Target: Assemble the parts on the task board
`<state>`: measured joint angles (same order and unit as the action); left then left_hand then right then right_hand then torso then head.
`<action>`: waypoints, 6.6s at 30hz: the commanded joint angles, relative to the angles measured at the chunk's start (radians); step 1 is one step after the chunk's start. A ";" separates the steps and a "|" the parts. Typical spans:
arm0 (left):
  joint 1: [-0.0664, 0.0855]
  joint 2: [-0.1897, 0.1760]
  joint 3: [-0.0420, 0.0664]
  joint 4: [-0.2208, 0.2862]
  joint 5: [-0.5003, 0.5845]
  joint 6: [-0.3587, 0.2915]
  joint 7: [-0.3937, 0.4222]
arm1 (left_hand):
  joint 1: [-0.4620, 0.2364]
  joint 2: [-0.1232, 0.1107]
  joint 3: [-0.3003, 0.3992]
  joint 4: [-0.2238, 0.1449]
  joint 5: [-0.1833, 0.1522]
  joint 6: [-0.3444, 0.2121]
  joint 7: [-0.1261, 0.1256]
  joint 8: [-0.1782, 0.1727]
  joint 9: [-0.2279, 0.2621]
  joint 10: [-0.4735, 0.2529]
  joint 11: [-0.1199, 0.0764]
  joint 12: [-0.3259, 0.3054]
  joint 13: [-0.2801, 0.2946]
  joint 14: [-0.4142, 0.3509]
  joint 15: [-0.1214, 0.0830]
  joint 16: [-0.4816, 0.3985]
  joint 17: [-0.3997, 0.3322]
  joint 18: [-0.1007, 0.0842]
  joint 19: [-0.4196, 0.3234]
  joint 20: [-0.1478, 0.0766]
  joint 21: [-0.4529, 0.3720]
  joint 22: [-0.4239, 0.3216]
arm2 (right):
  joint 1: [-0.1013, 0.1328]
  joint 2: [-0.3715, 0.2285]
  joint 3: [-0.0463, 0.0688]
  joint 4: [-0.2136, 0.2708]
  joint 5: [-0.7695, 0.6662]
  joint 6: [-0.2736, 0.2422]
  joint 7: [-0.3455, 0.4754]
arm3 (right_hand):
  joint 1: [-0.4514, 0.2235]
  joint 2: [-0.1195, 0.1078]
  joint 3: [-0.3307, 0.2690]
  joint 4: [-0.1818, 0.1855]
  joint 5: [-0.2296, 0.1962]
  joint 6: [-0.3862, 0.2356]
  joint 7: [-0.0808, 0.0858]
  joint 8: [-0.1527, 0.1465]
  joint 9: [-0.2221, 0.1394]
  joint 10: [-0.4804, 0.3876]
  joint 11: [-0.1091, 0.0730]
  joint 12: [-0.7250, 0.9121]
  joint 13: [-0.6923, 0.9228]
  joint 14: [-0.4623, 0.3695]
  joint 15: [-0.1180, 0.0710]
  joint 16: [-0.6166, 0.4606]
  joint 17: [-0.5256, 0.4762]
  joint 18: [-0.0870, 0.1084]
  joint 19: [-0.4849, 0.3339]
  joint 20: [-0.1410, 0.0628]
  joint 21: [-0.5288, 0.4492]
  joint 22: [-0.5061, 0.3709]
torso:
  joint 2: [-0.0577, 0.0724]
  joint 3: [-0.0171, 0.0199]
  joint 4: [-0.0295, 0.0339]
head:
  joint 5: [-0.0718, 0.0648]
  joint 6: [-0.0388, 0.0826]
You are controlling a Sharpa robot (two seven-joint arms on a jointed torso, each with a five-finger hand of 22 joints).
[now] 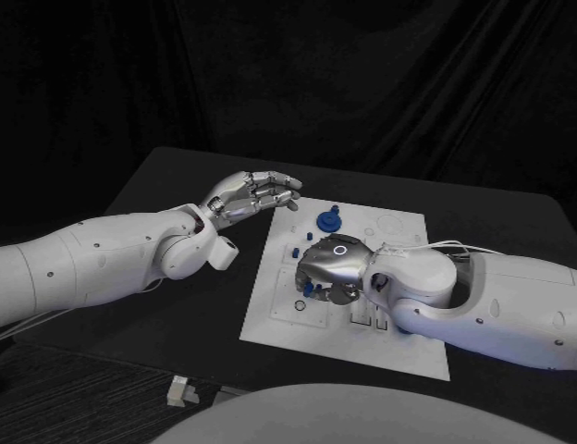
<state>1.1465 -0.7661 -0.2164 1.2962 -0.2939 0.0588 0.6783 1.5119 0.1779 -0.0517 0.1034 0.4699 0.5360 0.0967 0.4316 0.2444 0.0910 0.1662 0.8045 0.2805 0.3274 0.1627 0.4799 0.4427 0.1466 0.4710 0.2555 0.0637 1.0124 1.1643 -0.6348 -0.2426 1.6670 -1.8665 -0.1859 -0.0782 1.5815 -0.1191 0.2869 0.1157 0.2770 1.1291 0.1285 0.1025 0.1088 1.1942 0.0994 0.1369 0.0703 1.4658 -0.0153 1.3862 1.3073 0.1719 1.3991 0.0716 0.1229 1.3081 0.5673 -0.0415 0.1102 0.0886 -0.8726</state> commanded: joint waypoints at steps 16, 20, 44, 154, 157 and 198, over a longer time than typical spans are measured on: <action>-0.014 0.005 0.001 -0.001 0.002 0.015 0.010 | -0.001 0.010 0.010 0.002 0.006 -0.003 0.005 0.000 -0.002 0.005 0.000 -0.001 -0.003 0.003 0.002 -0.009 0.000 0.017 0.001 0.003 0.003 -0.002 | -0.020 0.010 0.000 0.011 -0.020 -0.024 -0.010 | -0.001 0.003 0.003 -0.007 -0.008 0.008 -0.004 -0.007 0.002 0.052 -0.043 0.005 0.003 0.035 -0.009 -0.007 0.001 0.005 -0.006 -0.002 0.007 0.028 | 0.001 0.0003 0.0027 | 0.001 0.000; -0.015 0.004 0.001 -0.002 0.002 0.016 0.009 | -0.001 0.010 0.010 0.002 0.006 -0.003 0.005 0.000 -0.002 0.005 0.000 -0.001 -0.003 0.003 0.002 -0.009 0.000 0.017 0.001 0.003 0.003 -0.002 | -0.023 0.014 0.001 0.009 -0.020 -0.026 -0.010 | -0.002 0.003 0.002 -0.007 -0.008 0.008 -0.004 -0.008 0.002 0.053 -0.043 0.005 0.003 0.035 -0.009 -0.007 0.001 0.004 -0.006 -0.002 0.008 0.028 | 0.000 -0.0007 0.0007 | 0.002 0.000; -0.017 0.006 0.001 -0.008 0.002 0.023 -0.004 | -0.003 0.010 0.013 0.001 0.006 -0.005 0.007 -0.001 -0.003 0.003 0.002 -0.002 -0.004 0.003 0.003 -0.010 0.000 0.017 0.000 0.004 0.002 -0.003 | -0.041 0.017 0.001 0.010 -0.020 -0.007 -0.022 | -0.011 0.001 0.000 -0.006 -0.014 0.002 -0.003 -0.015 0.001 0.049 -0.041 -0.004 0.002 0.032 -0.008 -0.014 -0.008 0.005 -0.009 -0.002 0.002 0.026 | 0.000 -0.0012 -0.0005 | 0.004 0.000; -0.026 -0.021 0.001 -0.008 0.002 0.027 -0.011 | -0.007 0.013 0.025 -0.004 0.007 -0.004 0.009 -0.001 -0.004 0.003 0.008 -0.004 -0.007 0.004 0.008 -0.013 0.001 0.016 -0.001 0.008 0.003 -0.006 | 0.063 -0.451 -0.006 0.168 0.510 0.224 -0.508 | -0.617 0.153 -0.288 0.153 -0.066 -0.182 -0.117 0.475 0.724 0.377 -0.154 1.434 1.501 0.105 -0.102 0.185 0.263 -0.066 0.123 -0.080 0.675 0.124 | -0.003 -0.0034 -0.0034 | -0.094 0.000; -0.026 -0.021 0.001 -0.008 0.002 0.028 -0.012 | -0.007 0.013 0.025 -0.004 0.007 -0.004 0.009 -0.001 -0.004 0.003 0.008 -0.004 -0.007 0.004 0.008 -0.013 0.001 0.016 -0.001 0.008 0.003 -0.006 | 0.059 -0.447 -0.006 0.166 0.510 0.225 -0.509 | -0.598 0.145 -0.283 0.143 -0.065 -0.178 -0.117 0.464 0.729 0.377 -0.153 1.434 1.501 0.105 -0.101 0.185 0.263 -0.066 0.121 -0.079 0.678 0.124 | -0.003 -0.0035 -0.0044 | -0.091 0.000; -0.029 -0.024 0.001 -0.014 0.002 0.051 -0.037 | -0.013 0.016 0.038 -0.007 0.009 -0.004 0.014 -0.002 -0.007 0.009 0.018 -0.004 -0.010 0.013 0.020 -0.011 0.002 0.013 -0.001 0.014 0.004 -0.007 | -0.015 -0.360 -0.005 0.105 0.510 0.299 -0.574 | -0.574 0.130 -0.278 0.142 -0.141 -0.171 -0.101 0.342 0.725 0.377 -0.141 1.434 1.501 0.096 -0.093 0.165 0.217 -0.053 0.108 -0.070 0.603 0.103 | -0.004 -0.0029 -0.0052 | -0.094 0.000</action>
<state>1.1191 -0.7904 -0.2161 1.2803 -0.2941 0.0915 0.6383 1.5037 0.1861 -0.0185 0.0979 0.4735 0.5289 0.1037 0.4315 0.2389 0.1019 0.1771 0.8045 0.2723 0.3400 0.1754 0.4722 0.4437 0.1467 0.4711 0.2627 0.0637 1.0063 1.1562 -0.9985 -0.2479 1.7796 -1.3552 0.0658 -0.6008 0.9971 0.0085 0.0088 0.2623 0.1313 0.9573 0.0250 0.4475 0.8347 1.4629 -0.0480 1.5683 1.3075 1.4659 -0.1152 1.5567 1.3076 0.1167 1.4667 -0.0035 0.7279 1.3074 0.5634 -0.0443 0.1039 -0.0025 -0.8726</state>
